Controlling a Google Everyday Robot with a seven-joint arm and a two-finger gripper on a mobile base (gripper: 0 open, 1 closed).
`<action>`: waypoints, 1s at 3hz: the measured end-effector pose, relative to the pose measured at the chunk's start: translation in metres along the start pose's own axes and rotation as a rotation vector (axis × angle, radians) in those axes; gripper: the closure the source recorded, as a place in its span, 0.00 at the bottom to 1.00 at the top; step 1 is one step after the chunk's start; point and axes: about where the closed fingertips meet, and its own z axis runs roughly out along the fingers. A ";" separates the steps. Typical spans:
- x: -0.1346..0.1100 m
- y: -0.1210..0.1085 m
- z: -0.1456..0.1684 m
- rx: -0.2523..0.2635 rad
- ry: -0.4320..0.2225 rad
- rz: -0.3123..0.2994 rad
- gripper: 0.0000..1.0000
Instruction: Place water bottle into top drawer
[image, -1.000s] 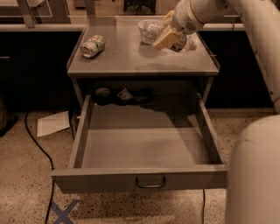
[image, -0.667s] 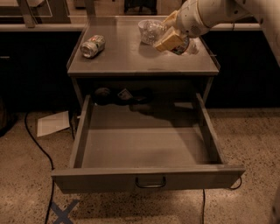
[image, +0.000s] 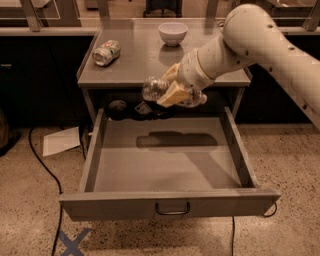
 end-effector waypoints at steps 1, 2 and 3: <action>0.005 0.016 0.013 -0.039 0.010 0.005 1.00; 0.007 0.017 0.020 -0.032 0.011 0.009 1.00; 0.018 0.034 0.034 0.001 0.015 0.056 1.00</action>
Offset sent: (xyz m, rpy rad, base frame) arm -0.0066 0.0084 -0.0307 -0.0124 0.0208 -0.0093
